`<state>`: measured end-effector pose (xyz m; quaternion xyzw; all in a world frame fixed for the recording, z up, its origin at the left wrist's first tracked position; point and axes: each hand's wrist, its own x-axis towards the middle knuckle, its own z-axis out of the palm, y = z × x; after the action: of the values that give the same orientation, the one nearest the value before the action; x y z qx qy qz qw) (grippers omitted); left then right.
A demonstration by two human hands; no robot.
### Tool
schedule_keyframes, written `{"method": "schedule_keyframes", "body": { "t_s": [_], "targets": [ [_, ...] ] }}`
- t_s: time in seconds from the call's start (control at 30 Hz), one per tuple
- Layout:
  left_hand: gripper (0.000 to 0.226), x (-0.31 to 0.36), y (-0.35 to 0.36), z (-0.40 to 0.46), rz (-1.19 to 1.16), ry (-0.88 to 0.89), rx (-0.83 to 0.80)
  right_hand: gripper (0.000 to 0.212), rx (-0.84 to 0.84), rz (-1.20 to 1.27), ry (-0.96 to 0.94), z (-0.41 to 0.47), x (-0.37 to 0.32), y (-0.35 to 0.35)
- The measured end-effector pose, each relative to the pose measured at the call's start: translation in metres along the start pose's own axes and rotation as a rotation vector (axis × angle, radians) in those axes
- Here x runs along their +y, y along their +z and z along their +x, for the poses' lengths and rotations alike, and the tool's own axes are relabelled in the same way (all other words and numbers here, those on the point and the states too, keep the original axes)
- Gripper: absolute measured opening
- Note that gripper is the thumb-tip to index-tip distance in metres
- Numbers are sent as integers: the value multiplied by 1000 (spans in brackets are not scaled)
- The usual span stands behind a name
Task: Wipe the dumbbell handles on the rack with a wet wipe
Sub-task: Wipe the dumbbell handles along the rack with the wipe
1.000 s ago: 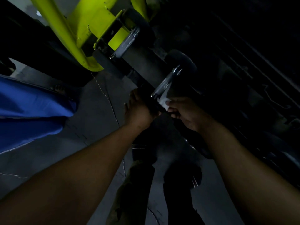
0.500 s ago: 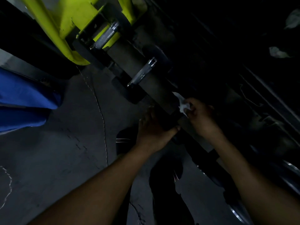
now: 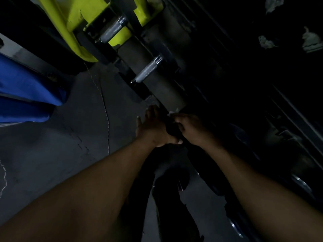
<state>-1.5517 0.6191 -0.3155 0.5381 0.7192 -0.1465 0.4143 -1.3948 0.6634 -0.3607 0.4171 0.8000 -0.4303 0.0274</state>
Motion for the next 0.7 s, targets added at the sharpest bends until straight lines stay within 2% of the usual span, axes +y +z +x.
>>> {"method": "schedule_keyframes", "body": {
  "t_s": [0.1,0.2,0.37,0.5,0.53,0.6,0.7],
  "targets": [
    [154,-2,0,1,28,-37,-24,30,164,-172,3,3,13,0],
    [155,-3,2,1,28,-39,-6,28,275,-199,83,6,17,2],
    [148,-5,5,4,5,-17,4,44,46,-21,26,2,3,13],
    [148,-7,8,4,10,7,9,44,-6,-142,-23,0,6,3],
    [151,-7,8,4,5,-2,10,40,38,-215,-7,-1,7,1],
    [157,-8,8,4,-1,-21,12,40,174,-339,142,-1,4,-3],
    [158,-8,7,3,0,-23,-9,67,289,-510,279,3,0,-2]
  ]
}}
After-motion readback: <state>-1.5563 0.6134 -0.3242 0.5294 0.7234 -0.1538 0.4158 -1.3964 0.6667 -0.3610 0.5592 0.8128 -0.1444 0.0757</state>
